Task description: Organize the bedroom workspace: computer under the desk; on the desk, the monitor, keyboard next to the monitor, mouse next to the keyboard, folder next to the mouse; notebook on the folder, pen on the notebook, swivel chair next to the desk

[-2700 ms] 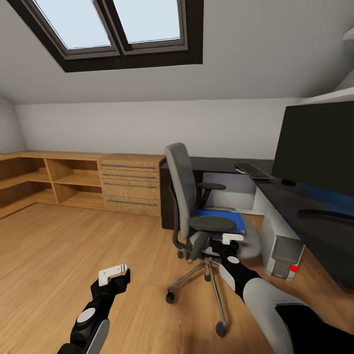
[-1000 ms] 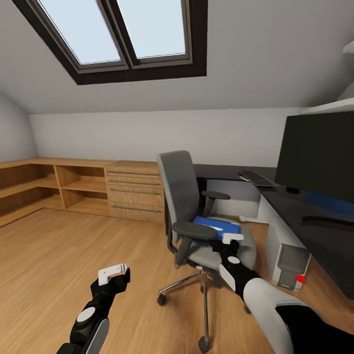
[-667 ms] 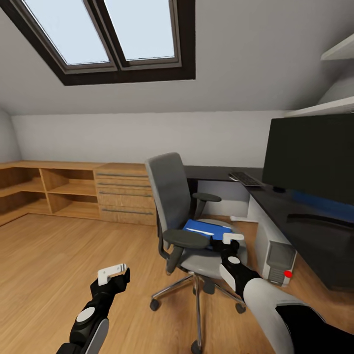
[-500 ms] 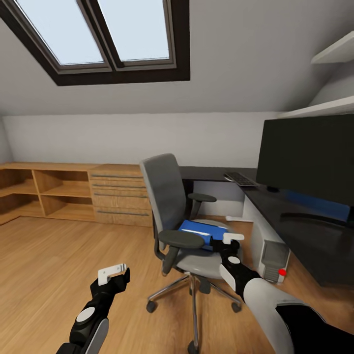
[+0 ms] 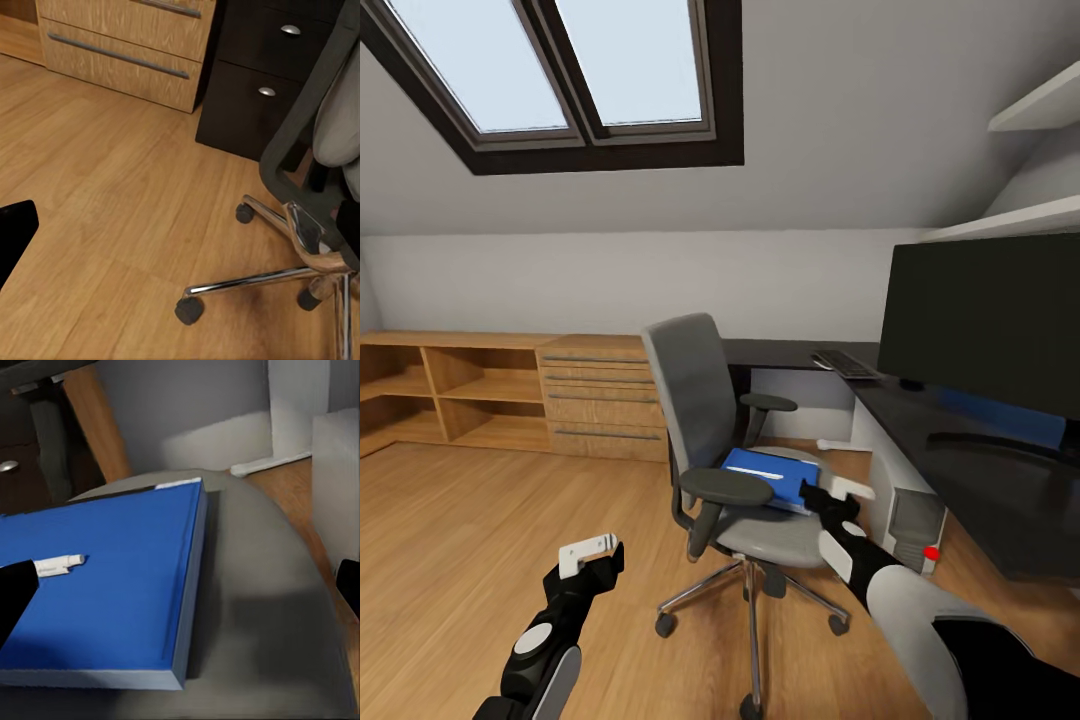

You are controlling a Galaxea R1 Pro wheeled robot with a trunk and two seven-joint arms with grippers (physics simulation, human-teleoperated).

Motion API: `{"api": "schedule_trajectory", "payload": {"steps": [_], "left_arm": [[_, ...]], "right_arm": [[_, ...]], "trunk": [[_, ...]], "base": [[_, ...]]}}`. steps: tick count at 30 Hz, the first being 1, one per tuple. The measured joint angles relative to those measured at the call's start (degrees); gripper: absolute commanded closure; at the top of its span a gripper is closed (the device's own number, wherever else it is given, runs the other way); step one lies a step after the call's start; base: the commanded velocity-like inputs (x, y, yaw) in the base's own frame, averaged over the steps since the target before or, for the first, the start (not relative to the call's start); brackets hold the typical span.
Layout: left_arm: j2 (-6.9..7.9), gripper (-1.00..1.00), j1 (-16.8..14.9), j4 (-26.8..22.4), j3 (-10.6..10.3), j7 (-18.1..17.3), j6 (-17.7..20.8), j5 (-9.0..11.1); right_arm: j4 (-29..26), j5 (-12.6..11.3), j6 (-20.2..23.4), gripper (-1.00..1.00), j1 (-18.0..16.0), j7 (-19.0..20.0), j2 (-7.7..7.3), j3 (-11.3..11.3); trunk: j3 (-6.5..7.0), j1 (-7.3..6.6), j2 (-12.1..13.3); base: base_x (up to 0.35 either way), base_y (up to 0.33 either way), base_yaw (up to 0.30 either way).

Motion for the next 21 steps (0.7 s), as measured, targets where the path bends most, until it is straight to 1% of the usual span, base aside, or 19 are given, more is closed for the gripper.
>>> {"api": "schedule_trajectory", "payload": {"steps": [1,3,4,6,7,8,10,12,13,14,16,21], "left_arm": [[-0.01,-1.00,0.0,0.0,0.0,0.0,0.0,0.0],[0.02,-1.00,0.0,0.0,0.0,0.0,0.0,0.0],[0.02,-1.00,0.0,0.0,0.0,0.0,0.0,0.0],[0.03,-1.00,0.0,0.0,0.0,0.0,0.0,0.0],[0.03,-1.00,0.0,0.0,0.0,0.0,0.0,0.0],[0.04,-1.00,0.0,0.0,0.0,0.0,0.0,0.0],[0.02,-1.00,0.0,0.0,0.0,0.1,0.0,0.0],[-0.03,-1.00,0.0,0.1,0.0,0.1,0.0,0.1],[-0.03,-1.00,0.0,0.1,0.0,0.1,0.0,0.0],[-0.04,-1.00,0.0,0.0,0.0,0.1,0.0,0.0],[-0.04,-1.00,0.0,-0.1,0.0,0.1,0.0,0.0],[-0.13,-1.00,0.0,-0.6,0.3,0.2,-0.1,0.1]], "right_arm": [[0.0,-1.1,0.0,-1.00,0.0,0.9,-0.16,-0.1],[0.0,-4.7,0.2,-1.00,0.0,3.9,-0.57,-0.2],[0.0,-5.6,0.3,-1.00,0.0,4.4,-0.63,-0.3],[0.0,-9.5,0.7,-1.00,0.0,5.5,-0.79,-0.4],[0.0,-10.6,0.7,-1.00,0.0,5.7,-0.83,-0.4],[0.0,-12.8,0.8,-1.00,0.0,5.9,-0.96,-0.4],[0.0,-17.4,0.8,-1.00,0.0,6.2,-1.81,-0.4],[0.0,-24.6,0.8,-1.00,0.0,6.2,-3.28,-0.4],[0.0,-25.6,0.7,-1.00,0.0,6.2,-3.42,-0.3],[0.0,-27.3,0.7,-1.00,0.0,6.2,-3.67,-0.3],[0.0,-28.3,0.7,-1.00,0.0,6.2,-3.82,-0.3],[-0.1,-29.2,0.8,-1.00,0.0,6.1,-3.98,-0.3]], "trunk": [[0.00,0.00,0.0],[0.00,0.00,0.0],[0.00,0.00,0.0],[0.00,0.00,0.0],[0.00,0.00,0.0],[0.00,0.00,0.0],[0.00,0.00,0.0],[0.00,0.00,0.0],[0.00,0.00,0.0],[0.00,0.00,0.0],[0.00,0.00,0.0],[0.00,0.00,0.0]], "base": [[0.000,0.000,0.000],[0.000,0.000,0.000],[0.000,0.000,0.000],[0.000,0.000,0.000],[0.000,0.000,0.000],[0.000,0.000,0.000],[0.000,0.000,0.000],[0.000,0.000,0.000],[0.000,0.000,0.000],[0.000,0.000,0.000],[0.000,0.000,0.000],[0.000,0.000,0.000]]}}
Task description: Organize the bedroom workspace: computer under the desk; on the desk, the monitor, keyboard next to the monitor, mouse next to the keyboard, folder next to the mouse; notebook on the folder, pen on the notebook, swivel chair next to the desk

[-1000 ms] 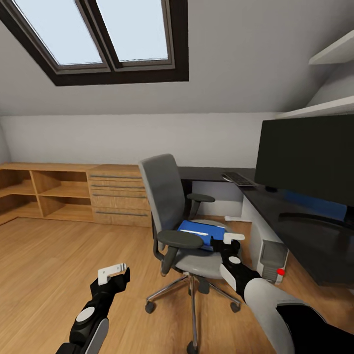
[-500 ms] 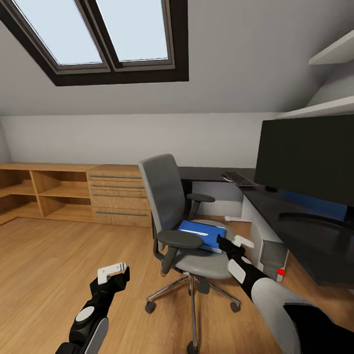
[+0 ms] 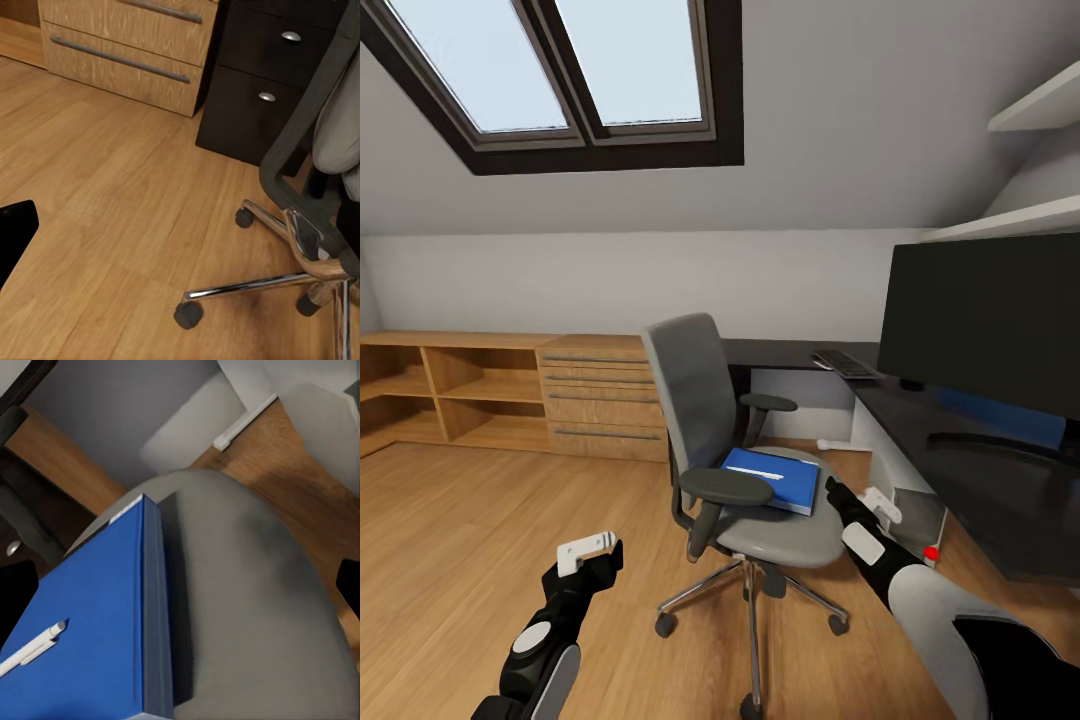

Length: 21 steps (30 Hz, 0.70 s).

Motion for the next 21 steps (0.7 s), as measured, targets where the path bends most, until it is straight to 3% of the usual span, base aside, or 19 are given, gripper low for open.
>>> {"api": "schedule_trajectory", "payload": {"steps": [13,16,17,21], "left_arm": [[-0.09,-1.00,0.0,-0.4,0.1,0.1,0.0,0.0],[-0.15,-1.00,0.0,-1.1,0.1,0.5,0.0,0.0],[-0.17,-1.00,0.0,-1.2,0.1,3.1,0.0,0.1],[-0.17,-1.00,0.0,-1.2,0.2,3.5,0.1,0.2]], "right_arm": [[-0.2,-0.3,0.0,-1.00,0.0,-0.1,0.04,0.0],[-0.3,-0.4,-0.1,-1.00,0.0,-0.1,0.04,-0.1],[-0.3,-0.4,-0.2,-1.00,0.0,-0.1,0.04,-0.1],[-0.2,-0.4,-0.3,-1.00,0.0,-0.1,0.04,-0.1]], "trunk": [[0.00,0.00,0.0],[-0.53,0.65,-1.2],[-0.71,0.87,-1.6],[-1.43,1.75,-3.2]], "base": [[0.000,0.000,0.000],[0.000,0.000,0.000],[0.000,0.000,0.000],[0.000,0.000,0.000]]}}
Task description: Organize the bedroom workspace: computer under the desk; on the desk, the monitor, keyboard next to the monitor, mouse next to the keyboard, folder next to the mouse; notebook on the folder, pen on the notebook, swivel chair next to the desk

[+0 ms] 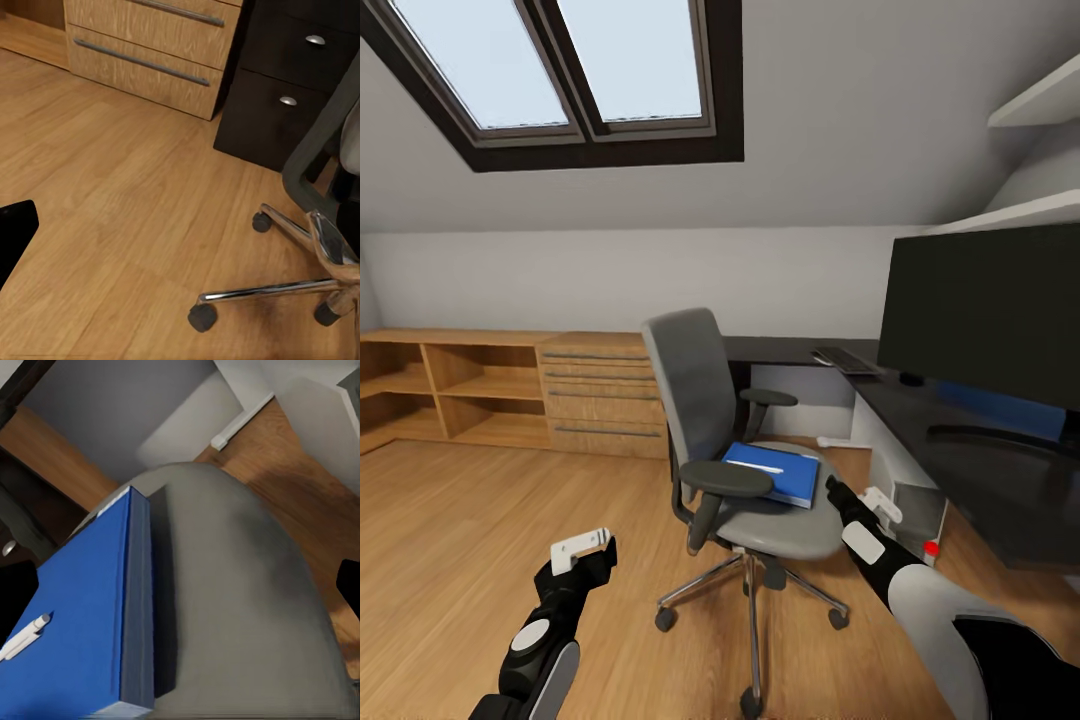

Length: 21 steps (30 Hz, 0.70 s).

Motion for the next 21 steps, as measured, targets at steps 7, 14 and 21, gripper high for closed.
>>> {"api": "schedule_trajectory", "payload": {"steps": [7,14,21], "left_arm": [[0.00,-1.00,0.0,0.1,0.0,0.0,0.0,0.0],[0.00,-1.00,0.0,0.1,0.0,0.0,0.0,0.0],[-0.06,-1.00,0.0,0.1,-0.1,0.0,0.0,0.0]], "right_arm": [[0.1,0.0,0.0,-1.00,0.0,0.1,0.00,0.0],[0.1,0.0,-0.1,-1.00,0.0,0.1,0.00,0.0],[0.2,0.0,-0.1,-1.00,0.0,0.1,-0.03,0.0]], "trunk": [[-1.42,0.77,-1.3],[-2.98,0.95,-1.4],[-4.53,1.13,-1.5]], "base": [[0.000,0.000,0.000],[0.000,0.000,0.000],[0.000,0.000,0.000]]}}
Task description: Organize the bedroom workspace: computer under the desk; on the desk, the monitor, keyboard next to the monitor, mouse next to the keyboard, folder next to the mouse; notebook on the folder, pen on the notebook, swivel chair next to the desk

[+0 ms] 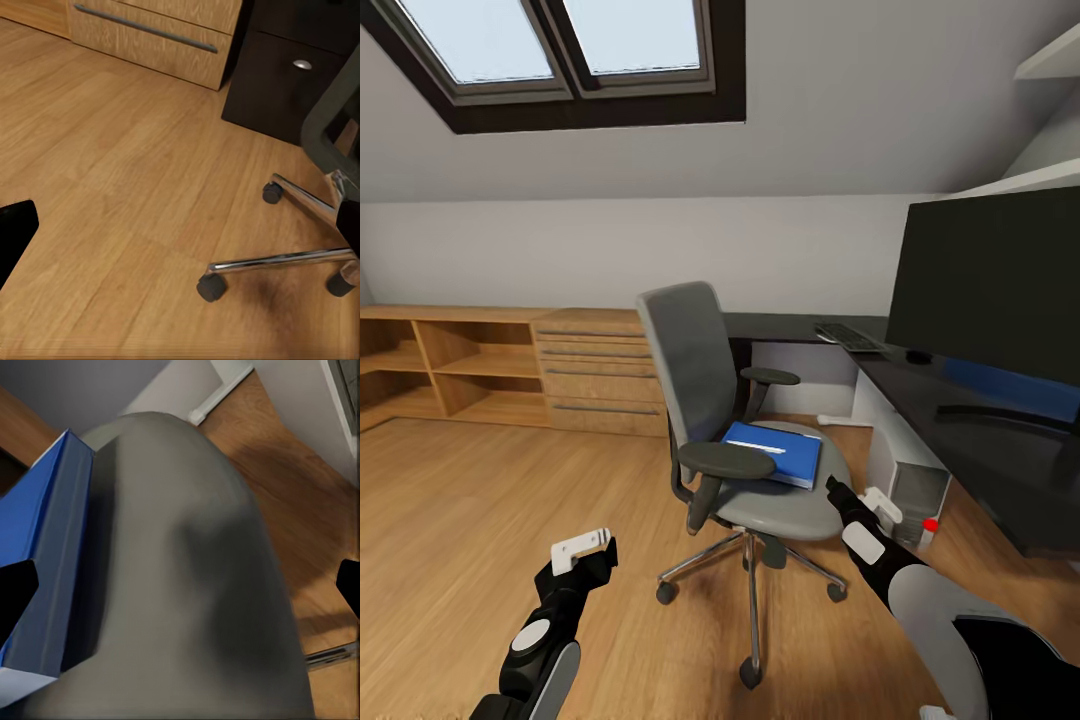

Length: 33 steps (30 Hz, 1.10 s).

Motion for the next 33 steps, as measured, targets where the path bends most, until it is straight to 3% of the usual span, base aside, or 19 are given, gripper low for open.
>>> {"api": "schedule_trajectory", "payload": {"steps": [14,19,23,25,33], "left_arm": [[0.06,-1.00,0.0,0.4,-0.1,0.0,0.0,-0.1],[0.13,-1.00,0.0,0.9,-0.2,-0.1,0.0,-0.1],[0.16,-1.00,0.0,1.1,-0.2,-0.1,0.0,-0.1],[0.30,-1.00,0.0,1.1,-0.2,-0.2,0.0,-0.2],[0.32,-1.00,0.0,1.1,-0.2,-0.2,0.0,-0.2]], "right_arm": [[-0.1,0.0,0.0,-1.00,0.0,0.0,-0.06,0.0],[0.0,-0.1,0.0,-1.00,0.0,0.0,-1.11,0.0],[0.1,-2.4,0.2,-1.00,0.0,0.0,-1.69,0.0],[0.2,-6.6,0.9,-1.00,0.0,-0.1,-2.97,0.0],[0.2,-9.7,5.6,-1.00,0.0,0.0,-3.21,0.0]], "trunk": [[-0.23,0.02,0.0],[-0.23,0.01,0.0],[-0.23,0.02,0.0],[-0.23,0.01,0.0],[-0.23,0.01,0.0]], "base": [[0.006,-0.005,0.000],[0.095,-0.082,0.000],[0.048,-0.009,0.000],[0.124,-0.001,0.000],[0.068,0.000,0.000]]}}
